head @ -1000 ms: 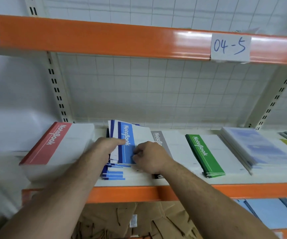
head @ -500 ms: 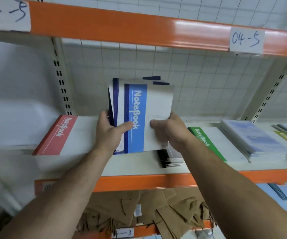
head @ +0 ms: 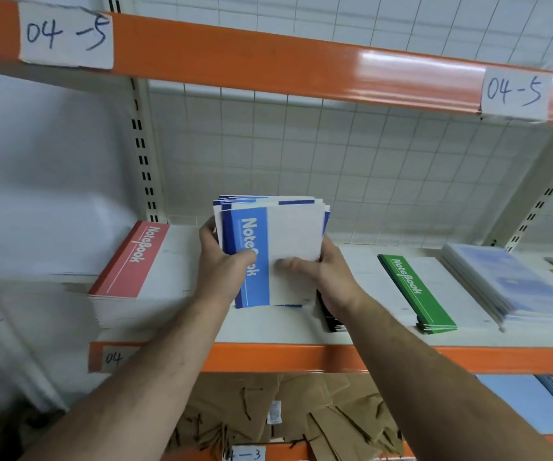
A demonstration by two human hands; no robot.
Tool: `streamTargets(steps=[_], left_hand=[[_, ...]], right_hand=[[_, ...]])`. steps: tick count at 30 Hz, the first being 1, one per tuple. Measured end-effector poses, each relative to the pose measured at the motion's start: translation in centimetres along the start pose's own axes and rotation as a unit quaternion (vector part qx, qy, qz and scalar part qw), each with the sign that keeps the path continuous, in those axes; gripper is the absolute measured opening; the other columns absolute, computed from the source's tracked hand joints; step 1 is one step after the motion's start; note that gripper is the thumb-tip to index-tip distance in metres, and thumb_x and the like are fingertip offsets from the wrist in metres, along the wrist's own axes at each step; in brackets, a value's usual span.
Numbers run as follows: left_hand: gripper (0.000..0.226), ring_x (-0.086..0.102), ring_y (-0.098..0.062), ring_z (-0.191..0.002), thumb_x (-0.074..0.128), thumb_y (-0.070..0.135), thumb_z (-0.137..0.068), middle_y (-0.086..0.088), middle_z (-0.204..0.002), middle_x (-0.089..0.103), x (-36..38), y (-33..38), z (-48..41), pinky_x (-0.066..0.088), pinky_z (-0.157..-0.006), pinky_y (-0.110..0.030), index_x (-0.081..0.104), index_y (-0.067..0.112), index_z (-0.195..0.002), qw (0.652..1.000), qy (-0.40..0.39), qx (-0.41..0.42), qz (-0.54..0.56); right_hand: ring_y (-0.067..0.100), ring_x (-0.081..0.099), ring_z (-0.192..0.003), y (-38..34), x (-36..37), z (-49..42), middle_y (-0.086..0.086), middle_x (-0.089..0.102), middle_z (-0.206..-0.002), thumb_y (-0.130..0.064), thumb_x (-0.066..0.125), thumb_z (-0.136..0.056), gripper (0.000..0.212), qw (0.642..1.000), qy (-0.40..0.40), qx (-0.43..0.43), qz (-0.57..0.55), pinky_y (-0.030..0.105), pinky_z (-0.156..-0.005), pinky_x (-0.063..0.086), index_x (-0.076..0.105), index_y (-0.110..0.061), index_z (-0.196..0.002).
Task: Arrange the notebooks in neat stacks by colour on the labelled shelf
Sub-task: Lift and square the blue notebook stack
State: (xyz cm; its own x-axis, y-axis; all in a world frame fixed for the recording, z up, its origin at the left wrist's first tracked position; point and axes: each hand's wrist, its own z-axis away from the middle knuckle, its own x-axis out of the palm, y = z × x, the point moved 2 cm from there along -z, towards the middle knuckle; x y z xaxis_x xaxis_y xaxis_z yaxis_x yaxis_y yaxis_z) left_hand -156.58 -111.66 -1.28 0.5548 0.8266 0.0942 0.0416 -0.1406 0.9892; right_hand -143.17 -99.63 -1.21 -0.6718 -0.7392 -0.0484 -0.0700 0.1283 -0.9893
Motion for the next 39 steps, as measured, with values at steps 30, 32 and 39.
streamTargets(steps=[30, 32, 39], left_hand=[[0.077, 0.066, -0.018, -0.096, 0.051, 0.009, -0.062, 0.007, -0.108, 0.07, -0.1, -0.1, -0.1, 0.054, -0.081, -0.04, 0.048, 0.036, -0.135, 0.995, -0.088, 0.041, 0.009], [0.077, 0.066, -0.021, -0.098, 0.052, 0.009, -0.062, 0.009, -0.107, 0.07, 0.0, -0.2, 0.0, 0.054, -0.083, -0.043, 0.049, 0.036, -0.134, 0.996, -0.078, 0.037, 0.016], [0.069, 0.064, -0.018, -0.088, 0.05, 0.008, -0.059, 0.011, -0.093, 0.07, 0.1, -0.4, -0.3, 0.052, -0.079, -0.039, 0.054, 0.036, -0.122, 0.996, -0.092, 0.016, 0.006]], right_hand=[[0.018, 0.065, -0.111, 0.3, 1.2, 0.1, -0.004, 0.071, -0.117, -0.025, 0.067, -0.07, 0.057, 0.998, 0.051, -0.015, -0.014, 0.044, -0.097, 0.052, 0.057, -0.027, -0.127], [0.016, 0.064, -0.111, 0.3, 1.2, 0.3, -0.006, 0.07, -0.117, -0.025, 0.066, -0.069, 0.06, 0.998, 0.063, -0.019, -0.023, 0.039, -0.093, 0.053, 0.056, -0.029, -0.128], [0.013, 0.063, -0.112, 0.0, 1.5, 0.4, -0.008, 0.068, -0.12, -0.019, 0.066, -0.068, 0.065, 0.998, 0.053, -0.003, -0.016, 0.035, -0.093, 0.053, 0.051, -0.031, -0.13]])
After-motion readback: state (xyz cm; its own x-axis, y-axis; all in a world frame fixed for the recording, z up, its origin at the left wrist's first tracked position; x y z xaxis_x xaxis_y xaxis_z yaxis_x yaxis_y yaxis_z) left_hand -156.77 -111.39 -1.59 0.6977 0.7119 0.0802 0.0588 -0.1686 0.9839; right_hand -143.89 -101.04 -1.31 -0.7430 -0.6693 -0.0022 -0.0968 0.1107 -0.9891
